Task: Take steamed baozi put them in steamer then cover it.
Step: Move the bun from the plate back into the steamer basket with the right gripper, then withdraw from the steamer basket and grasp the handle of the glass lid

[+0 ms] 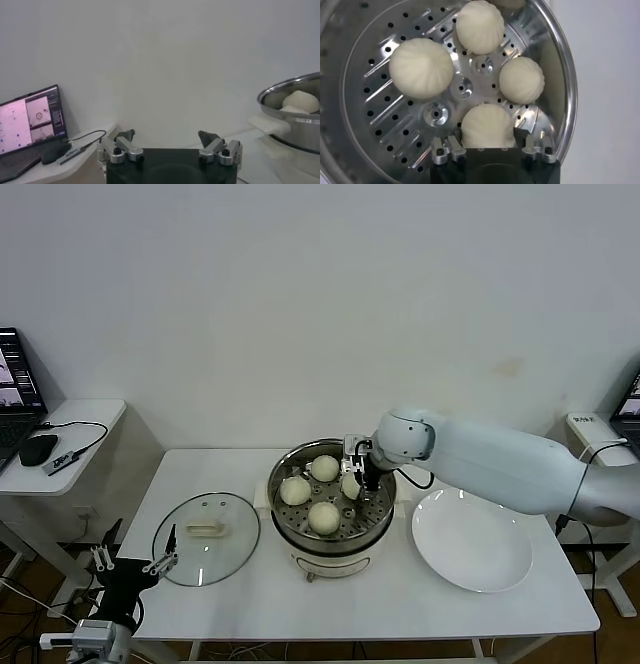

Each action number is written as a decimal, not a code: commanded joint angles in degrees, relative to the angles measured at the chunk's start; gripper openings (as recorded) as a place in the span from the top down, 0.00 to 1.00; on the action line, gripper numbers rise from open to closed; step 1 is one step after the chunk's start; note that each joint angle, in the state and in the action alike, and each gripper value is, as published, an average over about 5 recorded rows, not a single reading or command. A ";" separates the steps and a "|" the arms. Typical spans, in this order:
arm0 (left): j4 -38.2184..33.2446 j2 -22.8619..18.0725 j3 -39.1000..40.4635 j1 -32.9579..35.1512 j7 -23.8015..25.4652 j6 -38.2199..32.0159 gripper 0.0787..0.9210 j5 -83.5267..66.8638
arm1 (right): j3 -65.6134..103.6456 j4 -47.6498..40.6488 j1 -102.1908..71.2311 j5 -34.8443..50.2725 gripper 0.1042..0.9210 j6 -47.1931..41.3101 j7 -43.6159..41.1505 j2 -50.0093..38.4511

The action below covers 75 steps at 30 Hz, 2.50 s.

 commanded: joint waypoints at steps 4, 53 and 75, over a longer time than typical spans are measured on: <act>-0.21 -0.05 -0.02 0.21 0.02 0.00 0.12 0.02 | 0.45 1.56 0.39 0.58 0.30 -0.44 -1.32 -0.85; 15.26 3.38 1.36 -2.32 -2.16 -18.12 0.12 44.35 | 113.87 25.11 -102.20 -4.60 0.12 46.71 34.86 24.67; 33.76 10.61 7.61 -16.98 -1.32 -19.99 0.12 77.49 | 122.84 32.50 -115.43 -6.03 0.12 42.95 35.90 29.07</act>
